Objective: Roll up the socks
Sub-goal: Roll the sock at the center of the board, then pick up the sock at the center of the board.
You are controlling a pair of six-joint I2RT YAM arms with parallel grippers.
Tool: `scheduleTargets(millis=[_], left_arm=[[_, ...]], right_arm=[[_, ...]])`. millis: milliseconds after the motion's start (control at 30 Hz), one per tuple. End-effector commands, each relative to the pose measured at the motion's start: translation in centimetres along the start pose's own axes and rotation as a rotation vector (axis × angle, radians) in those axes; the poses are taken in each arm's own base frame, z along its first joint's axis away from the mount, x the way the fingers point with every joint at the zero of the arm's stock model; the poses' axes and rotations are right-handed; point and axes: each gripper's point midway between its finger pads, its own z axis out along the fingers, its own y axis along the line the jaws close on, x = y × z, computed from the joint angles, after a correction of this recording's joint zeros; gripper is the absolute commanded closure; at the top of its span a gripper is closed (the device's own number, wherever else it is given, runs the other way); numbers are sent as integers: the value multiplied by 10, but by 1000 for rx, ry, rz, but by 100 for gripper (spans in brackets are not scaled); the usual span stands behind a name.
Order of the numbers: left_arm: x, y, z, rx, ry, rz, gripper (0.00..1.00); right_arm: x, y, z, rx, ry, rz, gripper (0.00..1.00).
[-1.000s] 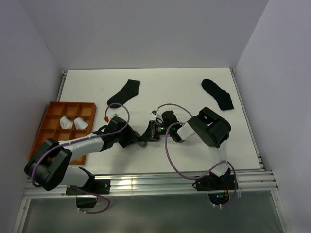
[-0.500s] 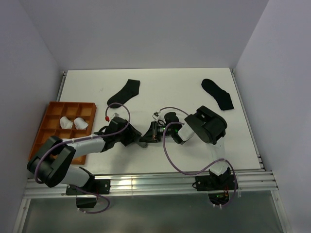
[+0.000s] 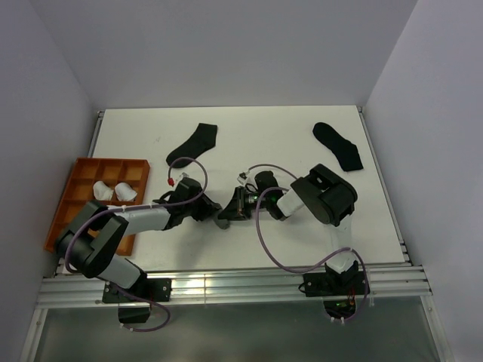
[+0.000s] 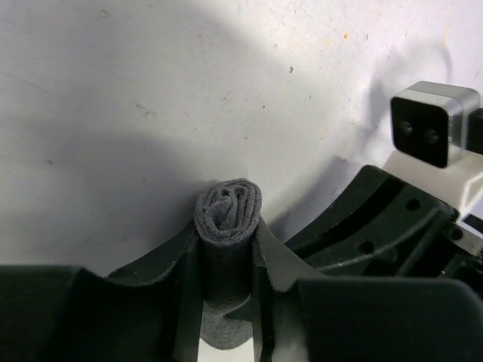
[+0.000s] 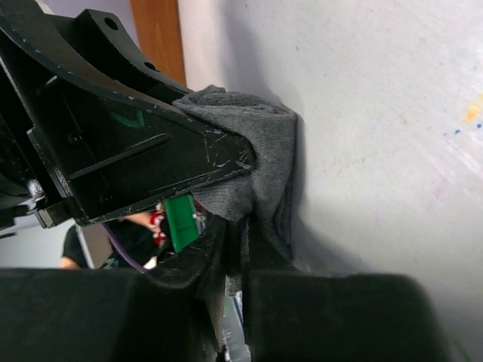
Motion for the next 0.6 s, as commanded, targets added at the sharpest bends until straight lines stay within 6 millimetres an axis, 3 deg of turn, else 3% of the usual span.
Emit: scheduleTargets(millis=[0, 67, 100, 167, 200, 267, 400, 567], left_arm=[[30, 109, -6, -398, 80, 64, 86], [27, 103, -6, -402, 75, 73, 93], [26, 104, -8, -419, 75, 79, 94], [20, 93, -9, -412, 65, 95, 95], [17, 92, -13, -422, 57, 100, 96], [8, 78, -15, -407, 26, 123, 96], [-18, 52, -29, -394, -53, 158, 96], [-67, 21, -56, -366, -163, 180, 96]], right_arm=[[11, -32, -5, 180, 14, 0, 86], [5, -26, -8, 197, -14, -56, 77], [2, -15, -13, 202, -31, -80, 67], [-7, -9, -20, 235, -73, -151, 60], [-9, 4, -28, 247, -91, -179, 54], [-18, 8, -39, 301, -137, -258, 50], [-24, 35, -72, 379, -224, -378, 41], [-24, 57, -109, 424, -329, -504, 36]])
